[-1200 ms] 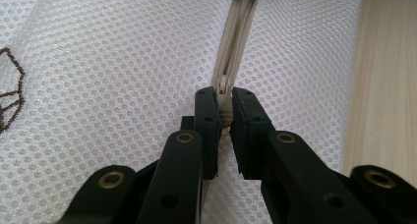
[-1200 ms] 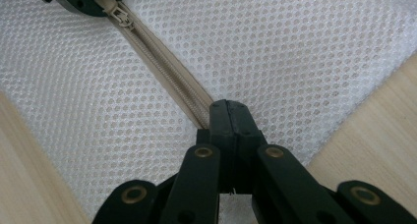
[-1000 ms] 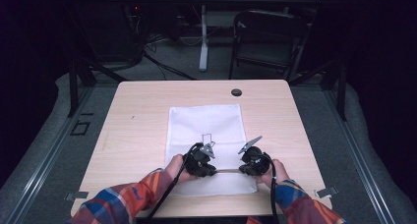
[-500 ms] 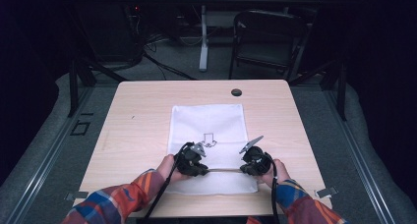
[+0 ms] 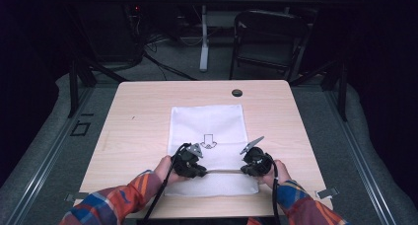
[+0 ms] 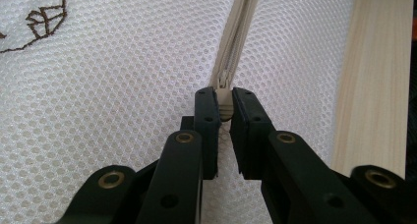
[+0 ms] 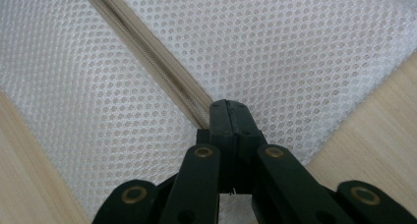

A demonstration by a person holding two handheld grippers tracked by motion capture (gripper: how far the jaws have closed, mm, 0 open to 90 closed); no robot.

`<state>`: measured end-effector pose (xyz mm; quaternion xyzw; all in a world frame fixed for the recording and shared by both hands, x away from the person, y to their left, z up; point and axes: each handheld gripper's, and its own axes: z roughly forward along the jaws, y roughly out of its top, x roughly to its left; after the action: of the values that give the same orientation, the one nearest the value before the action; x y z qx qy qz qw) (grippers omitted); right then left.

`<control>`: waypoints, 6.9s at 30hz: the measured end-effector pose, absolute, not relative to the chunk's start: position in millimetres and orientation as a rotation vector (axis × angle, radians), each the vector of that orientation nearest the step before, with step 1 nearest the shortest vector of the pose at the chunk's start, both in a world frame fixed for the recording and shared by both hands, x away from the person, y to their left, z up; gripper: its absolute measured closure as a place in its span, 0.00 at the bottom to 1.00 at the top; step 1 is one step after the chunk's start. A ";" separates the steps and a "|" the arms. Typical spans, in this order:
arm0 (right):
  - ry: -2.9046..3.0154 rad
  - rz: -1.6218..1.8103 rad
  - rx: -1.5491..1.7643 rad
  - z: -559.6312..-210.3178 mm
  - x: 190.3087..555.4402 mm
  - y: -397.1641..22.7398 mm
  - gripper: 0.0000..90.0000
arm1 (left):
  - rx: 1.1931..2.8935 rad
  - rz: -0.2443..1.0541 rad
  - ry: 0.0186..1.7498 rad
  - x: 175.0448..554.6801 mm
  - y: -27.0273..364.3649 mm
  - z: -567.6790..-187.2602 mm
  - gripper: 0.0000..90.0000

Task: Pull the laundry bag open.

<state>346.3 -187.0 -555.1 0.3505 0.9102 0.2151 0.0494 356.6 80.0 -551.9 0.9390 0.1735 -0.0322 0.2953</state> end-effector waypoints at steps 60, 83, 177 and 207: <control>2.752 0.663 1.134 -555.1 348.6 -195.2 1.00 | 2.532 -0.101 0.457 357.8 67.3 -557.8 0.74; 2.766 0.672 1.140 -555.3 346.1 -194.6 1.00 | 2.540 -0.081 0.432 354.8 69.3 -557.6 0.91; 2.783 0.619 1.085 -553.7 343.8 -191.0 1.00 | 2.448 -0.089 0.599 353.7 133.4 -545.2 0.90; 2.789 0.645 1.074 -554.5 343.4 -191.9 1.00 | 2.444 -0.019 0.672 349.2 156.9 -544.9 0.91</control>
<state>343.4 -191.9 -554.5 0.3509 0.9114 0.2108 0.0424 349.2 156.9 -544.9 0.9201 0.2531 -0.0071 0.2988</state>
